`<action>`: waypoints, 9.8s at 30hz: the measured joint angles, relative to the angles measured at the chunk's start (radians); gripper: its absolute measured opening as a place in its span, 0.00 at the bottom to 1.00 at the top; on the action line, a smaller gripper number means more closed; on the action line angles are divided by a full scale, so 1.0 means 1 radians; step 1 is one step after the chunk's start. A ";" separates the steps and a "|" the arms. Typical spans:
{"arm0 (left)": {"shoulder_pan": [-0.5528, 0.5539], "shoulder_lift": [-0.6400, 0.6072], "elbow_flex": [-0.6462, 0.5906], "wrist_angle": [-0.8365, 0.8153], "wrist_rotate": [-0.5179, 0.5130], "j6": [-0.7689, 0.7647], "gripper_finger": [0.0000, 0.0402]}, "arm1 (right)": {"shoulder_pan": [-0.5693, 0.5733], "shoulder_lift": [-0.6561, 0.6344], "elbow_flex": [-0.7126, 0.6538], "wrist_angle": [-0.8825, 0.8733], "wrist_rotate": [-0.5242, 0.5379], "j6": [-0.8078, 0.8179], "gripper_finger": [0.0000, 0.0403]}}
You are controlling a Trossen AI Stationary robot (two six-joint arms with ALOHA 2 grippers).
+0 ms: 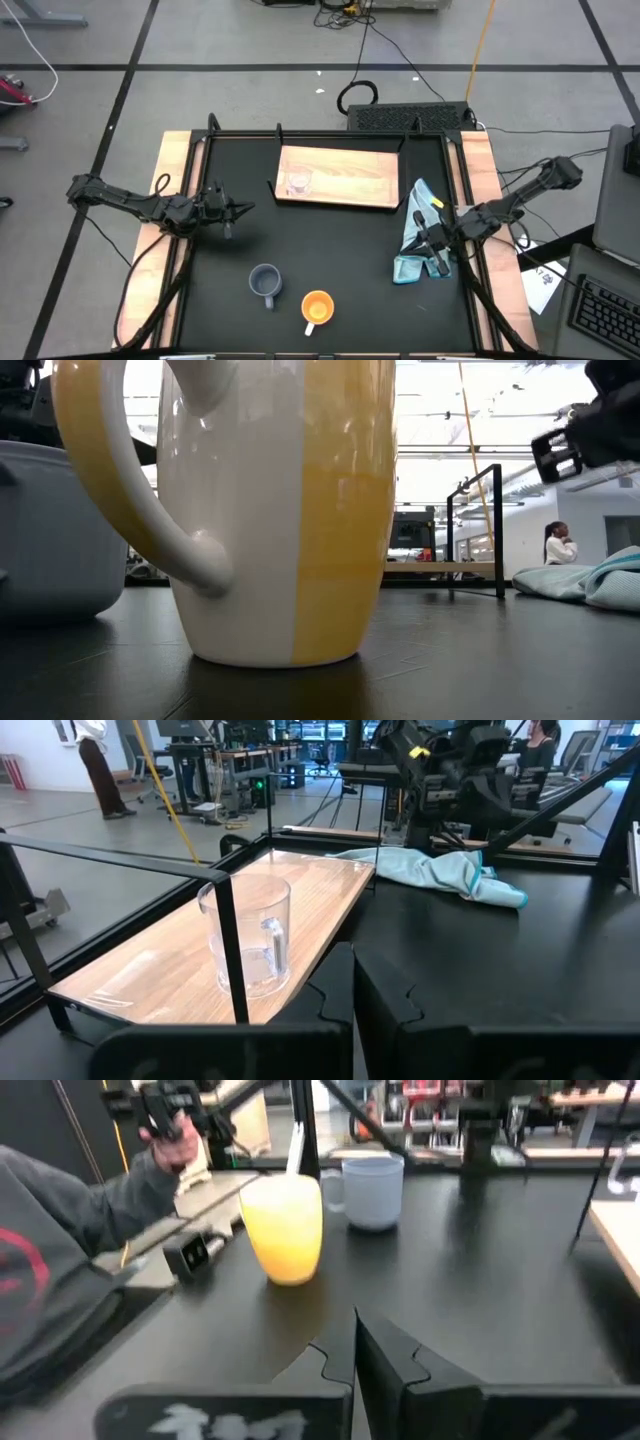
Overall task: Stack small to large cups/mugs on shelf
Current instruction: Put the gray mug on the shelf
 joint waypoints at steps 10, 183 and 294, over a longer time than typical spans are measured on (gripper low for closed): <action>0.000 0.000 0.000 -0.002 0.001 0.002 0.01 | 0.000 0.178 0.078 0.152 -0.003 -0.089 0.00; -0.327 0.753 0.381 -0.115 0.324 -0.480 0.42 | -0.033 0.325 -0.110 0.619 -0.073 -0.132 0.00; -0.016 0.646 0.551 -0.374 0.361 0.165 0.02 | -0.033 0.325 -0.111 0.560 -0.078 -0.131 0.00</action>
